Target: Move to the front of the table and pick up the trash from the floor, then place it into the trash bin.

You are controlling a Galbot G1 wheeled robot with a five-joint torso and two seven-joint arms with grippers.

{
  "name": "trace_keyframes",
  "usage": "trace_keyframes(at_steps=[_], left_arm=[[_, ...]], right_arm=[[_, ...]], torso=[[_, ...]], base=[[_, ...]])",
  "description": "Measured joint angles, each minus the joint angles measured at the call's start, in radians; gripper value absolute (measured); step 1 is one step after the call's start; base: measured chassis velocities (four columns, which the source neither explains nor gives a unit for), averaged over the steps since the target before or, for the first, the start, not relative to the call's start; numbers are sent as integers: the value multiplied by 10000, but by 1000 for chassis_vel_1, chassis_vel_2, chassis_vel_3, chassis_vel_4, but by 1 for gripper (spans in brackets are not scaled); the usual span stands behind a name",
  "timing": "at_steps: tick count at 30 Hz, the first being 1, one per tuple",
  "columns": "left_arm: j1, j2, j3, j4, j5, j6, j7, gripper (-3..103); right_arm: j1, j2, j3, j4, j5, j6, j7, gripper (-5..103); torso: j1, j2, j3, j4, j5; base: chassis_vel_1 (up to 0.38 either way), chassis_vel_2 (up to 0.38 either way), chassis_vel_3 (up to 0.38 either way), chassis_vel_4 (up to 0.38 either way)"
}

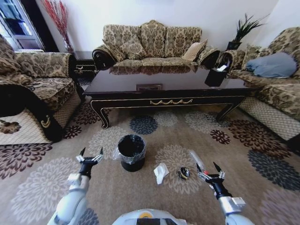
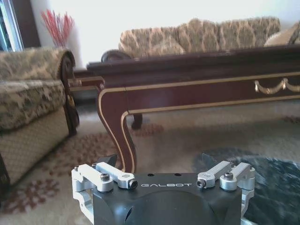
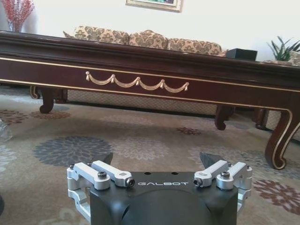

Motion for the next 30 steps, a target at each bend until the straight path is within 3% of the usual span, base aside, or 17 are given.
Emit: trace_keyframes(at_steps=[2, 3, 5, 7, 8, 9, 13, 18, 20, 21, 30], left_arm=[[-514, 289, 611, -391, -671, 1177, -815, 100], [-806, 457, 860, -607, -1219, 2027, -1393, 103], [-906, 528, 929, -681, -1457, 2353, -1596, 103], [-1380, 937, 1109, -899, -2960, 3610, -2386, 95], [-1555, 1092, 1139, -904, -3459, 3879, -2559, 90], [-1555, 1092, 1139, -904, -3459, 3879, -2559, 90], [-2680, 1750, 1444, -601, -5680, 4742, -3252, 85], [-3598, 1944, 1840, -67, -6768, 4897, -3460, 83], [-4057, 1927, 2087, 185, -7594, 5042, -3593, 81], [-4270, 1888, 2209, 303, -7868, 5072, -3652, 85], [-5612, 1590, 3239, 1095, -9159, 5488, -4550, 93]], right_arm=[[-20, -18, 7, -130, 0, -6, 3, 100], [-51, -13, 26, -186, -6, -6, 8, 100], [-61, -6, 30, -210, -11, -6, 9, 100], [-76, 45, 39, -296, -24, -8, 18, 100], [-76, 74, 29, -325, -47, -12, 21, 100], [-76, 74, 29, -325, -47, -12, 21, 100], [5, 206, -96, -419, -245, -60, 57, 100], [49, 311, -170, -407, -338, -126, 87, 100], [15, 337, -171, -364, -369, -139, 94, 100], [-12, 338, -159, -354, -370, -142, 95, 100], [-246, 333, -18, -237, -413, -131, 103, 100]], torso=[[0, -1, 0, -14, -2], [0, -1, 0, -17, -2], [0, -1, 0, -19, -2], [0, -1, 0, -15, -3], [0, -1, 0, -13, -3], [0, -1, 0, -13, -3], [1, 0, 0, -15, -3], [1, -1, 0, -15, -2], [1, 0, 0, -15, -3], [1, 0, 0, -12, -3], [1, -1, 1, -16, -2]], base=[[0, 0, 0, 0], [0, 0, 0, 0], [0, 0, 0, 0], [0, 0, 0, 0], [0, 0, 0, 0], [0, 0, 0, 0], [0, 0, 0, 0], [0, 0, 0, 0], [0, 0, 0, 0], [0, 0, 0, 0], [0, 0, 0, 0]])
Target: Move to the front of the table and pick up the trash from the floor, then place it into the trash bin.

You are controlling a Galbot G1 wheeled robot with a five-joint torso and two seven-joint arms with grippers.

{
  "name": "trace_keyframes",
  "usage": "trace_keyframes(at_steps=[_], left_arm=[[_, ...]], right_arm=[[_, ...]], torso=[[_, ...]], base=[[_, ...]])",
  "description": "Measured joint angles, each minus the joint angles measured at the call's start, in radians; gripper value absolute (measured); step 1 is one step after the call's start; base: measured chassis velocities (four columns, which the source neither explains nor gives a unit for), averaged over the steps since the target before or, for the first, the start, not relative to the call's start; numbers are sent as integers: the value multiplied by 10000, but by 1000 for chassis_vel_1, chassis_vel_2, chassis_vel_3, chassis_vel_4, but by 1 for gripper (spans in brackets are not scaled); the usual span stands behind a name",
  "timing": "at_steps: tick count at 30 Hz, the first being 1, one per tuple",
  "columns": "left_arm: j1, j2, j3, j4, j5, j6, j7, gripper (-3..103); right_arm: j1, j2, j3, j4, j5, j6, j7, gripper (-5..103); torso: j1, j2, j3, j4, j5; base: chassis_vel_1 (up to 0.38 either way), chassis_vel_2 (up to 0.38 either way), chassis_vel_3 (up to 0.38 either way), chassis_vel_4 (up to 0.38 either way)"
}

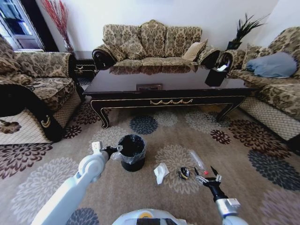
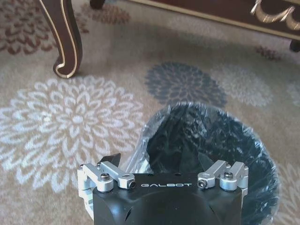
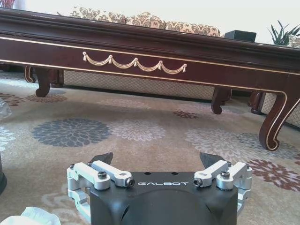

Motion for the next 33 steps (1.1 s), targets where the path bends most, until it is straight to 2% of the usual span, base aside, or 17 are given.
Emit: trace_keyframes(at_steps=[7, 9, 15, 18, 20, 24, 30, 32, 33], left_arm=[[-331, -29, 232, 356, -327, 296, -321, 97], [-480, -56, 226, 554, -693, 396, -451, 99], [-1089, -298, 298, 1266, -1294, 545, -619, 93], [-1531, -479, 448, 1667, -1894, 735, -918, 81], [-1552, -524, 474, 1889, -2202, 758, -1081, 78], [-1495, -524, 476, 2069, -2307, 761, -1170, 77], [-1827, -695, 635, 2652, -2612, 767, -1281, 66], [-1854, -708, 652, 2682, -2617, 767, -1298, 66], [-1912, -734, 691, 2737, -2656, 767, -1359, 61]], right_arm=[[-13, 40, 38, -19, -119, 39, 2, 100], [9, 71, 36, -42, -123, 40, 12, 100], [13, 106, 23, -72, -164, 40, 38, 100], [-7, 116, 40, -103, -175, 40, 58, 100], [-6, 125, 101, -146, -157, 44, 63, 100], [14, 117, 180, -191, -37, 44, 67, 100], [94, 77, 252, -360, 67, 46, 92, 100], [101, 82, 249, -368, 64, 47, 96, 100], [113, 93, 237, -387, 62, 44, 108, 100]], torso=[[0, 0, 0, 2, 1], [0, 0, -1, 3, 0], [0, 0, 0, 2, -1], [0, 0, -1, -1, 1], [1, 0, -1, 0, 0], [0, 0, -1, 4, 0], [0, 0, -1, 0, 0], [0, 0, -1, 0, 0], [1, 1, 0, 0, 0]], base=[[0, 0, 0, 0], [0, 0, 0, 0], [0, 0, 0, 0], [0, 0, 0, 0], [0, 0, 0, 0], [0, 0, 0, 0], [0, 0, 0, 0], [0, 0, 0, 0], [0, 0, 0, 0]])
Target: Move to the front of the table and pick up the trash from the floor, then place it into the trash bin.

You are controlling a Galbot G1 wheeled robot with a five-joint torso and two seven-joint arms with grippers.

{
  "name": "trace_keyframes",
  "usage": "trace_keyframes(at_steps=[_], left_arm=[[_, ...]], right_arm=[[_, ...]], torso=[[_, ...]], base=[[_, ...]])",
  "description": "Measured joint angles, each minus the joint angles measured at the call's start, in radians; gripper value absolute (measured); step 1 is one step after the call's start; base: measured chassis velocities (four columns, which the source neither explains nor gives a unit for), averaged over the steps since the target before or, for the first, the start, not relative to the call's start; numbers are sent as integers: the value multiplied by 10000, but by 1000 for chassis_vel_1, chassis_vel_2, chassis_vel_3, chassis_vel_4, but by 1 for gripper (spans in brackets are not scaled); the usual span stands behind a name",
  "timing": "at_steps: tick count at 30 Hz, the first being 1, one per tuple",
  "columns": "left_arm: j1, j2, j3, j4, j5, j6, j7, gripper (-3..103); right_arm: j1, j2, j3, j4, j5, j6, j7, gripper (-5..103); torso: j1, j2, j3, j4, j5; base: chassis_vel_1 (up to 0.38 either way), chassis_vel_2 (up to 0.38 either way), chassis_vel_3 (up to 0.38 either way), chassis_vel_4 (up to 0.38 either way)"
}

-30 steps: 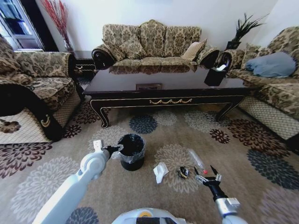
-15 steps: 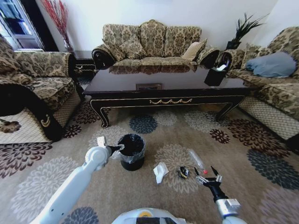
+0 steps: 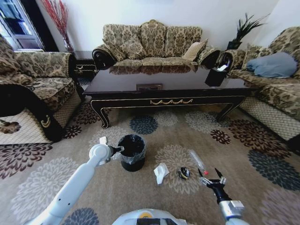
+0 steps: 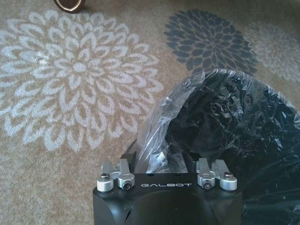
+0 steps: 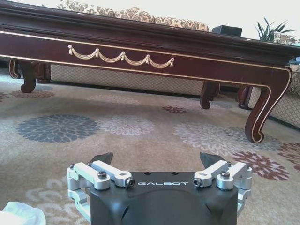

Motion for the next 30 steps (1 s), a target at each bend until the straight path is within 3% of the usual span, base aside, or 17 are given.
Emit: trace_keyframes(at_steps=[5, 6, 7, 9, 15, 22, 30], left_arm=[[-190, 141, 240, 111, -404, 24, -327, 41], [-245, 225, 305, 144, -481, 29, -359, 41], [-319, 328, 379, 169, -581, 29, -366, 30], [-376, 426, 435, 176, -668, 29, -373, 30], [-410, 848, 513, 18, -1004, 59, -641, 6], [-67, 1363, 295, -608, -965, 46, -677, 2], [268, 2429, -58, -1140, -712, 33, -535, 2]], right_arm=[[85, -74, -9, -399, -2, 72, 8, 100], [124, -94, -2, -561, 48, 124, 7, 100], [185, -116, 0, -793, 128, 197, 4, 100], [230, -124, 1, -964, 171, 246, 4, 100], [630, -238, -78, -1971, 346, 432, 106, 100], [1173, -499, -195, -3043, 471, 382, 285, 100], [2203, -637, -282, -4548, 46, 225, 574, 100]], torso=[[0, 0, 0, 1, 0], [-1, 0, 0, 2, 1], [0, 0, -1, 0, -1], [-1, 0, -1, -1, -1], [0, -1, 0, 0, -1], [0, 0, -1, 0, -1], [-1, 0, -1, 2, -1]], base=[[0, 0, 0, 0], [0, 0, 0, 0], [0, 0, 0, 0], [0, 0, 0, 0], [0, 0, 0, 0], [0, 0, 0, 0], [0, 0, 0, 0]])
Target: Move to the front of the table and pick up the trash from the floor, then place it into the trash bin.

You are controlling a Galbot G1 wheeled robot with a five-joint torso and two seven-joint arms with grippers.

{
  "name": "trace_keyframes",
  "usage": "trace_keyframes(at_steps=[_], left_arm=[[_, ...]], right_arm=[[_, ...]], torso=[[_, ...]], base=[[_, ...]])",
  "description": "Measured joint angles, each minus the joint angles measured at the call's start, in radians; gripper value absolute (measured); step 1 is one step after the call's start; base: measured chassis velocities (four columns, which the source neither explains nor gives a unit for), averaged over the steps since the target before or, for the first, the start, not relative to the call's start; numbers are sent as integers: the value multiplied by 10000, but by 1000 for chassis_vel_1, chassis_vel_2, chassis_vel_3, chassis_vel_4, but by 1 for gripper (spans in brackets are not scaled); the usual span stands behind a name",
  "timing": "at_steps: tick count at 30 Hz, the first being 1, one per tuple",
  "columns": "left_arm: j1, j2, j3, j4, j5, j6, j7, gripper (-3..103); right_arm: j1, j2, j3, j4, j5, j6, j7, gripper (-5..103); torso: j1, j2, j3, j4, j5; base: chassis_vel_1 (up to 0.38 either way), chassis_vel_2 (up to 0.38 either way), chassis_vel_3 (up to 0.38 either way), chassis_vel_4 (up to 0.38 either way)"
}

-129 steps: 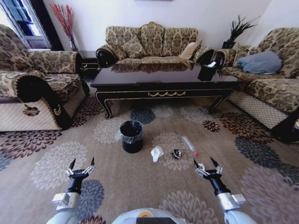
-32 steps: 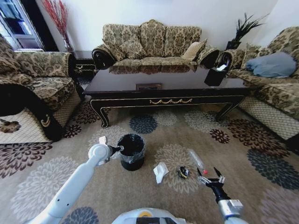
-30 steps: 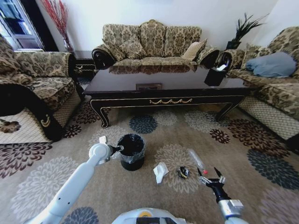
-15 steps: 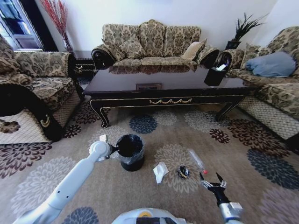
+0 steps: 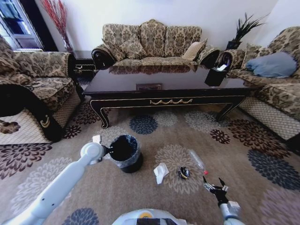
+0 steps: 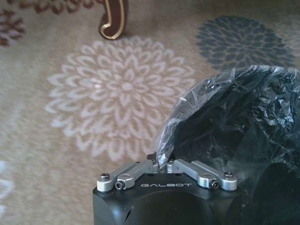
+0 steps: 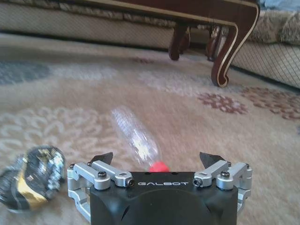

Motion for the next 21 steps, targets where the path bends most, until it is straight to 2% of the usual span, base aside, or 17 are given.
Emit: trace_keyframes(at_steps=[2, 9, 14, 21], left_arm=[[139, 92, -76, 9, 526, -1, 236, 2], [493, 192, -171, -150, 879, -11, 357, 2], [430, 529, -188, -481, 833, -11, 410, 2], [243, 639, -202, -534, 593, -16, 431, 2]], right_arm=[[384, -3, 11, -485, -98, -114, 6, 100], [959, -38, 152, -1299, 76, -459, -23, 100], [1260, -7, 329, -2385, 90, -476, -37, 100], [1583, -2, 469, -3079, 377, -491, -40, 100]], torso=[[0, 0, 0, 1, 4], [0, 1, 1, -1, -3], [0, 0, 0, -4, 1], [0, 0, 0, -2, 1]], base=[[0, 0, 0, 0], [0, 0, 0, 0], [0, 0, 0, 0], [0, 0, 0, 0]])
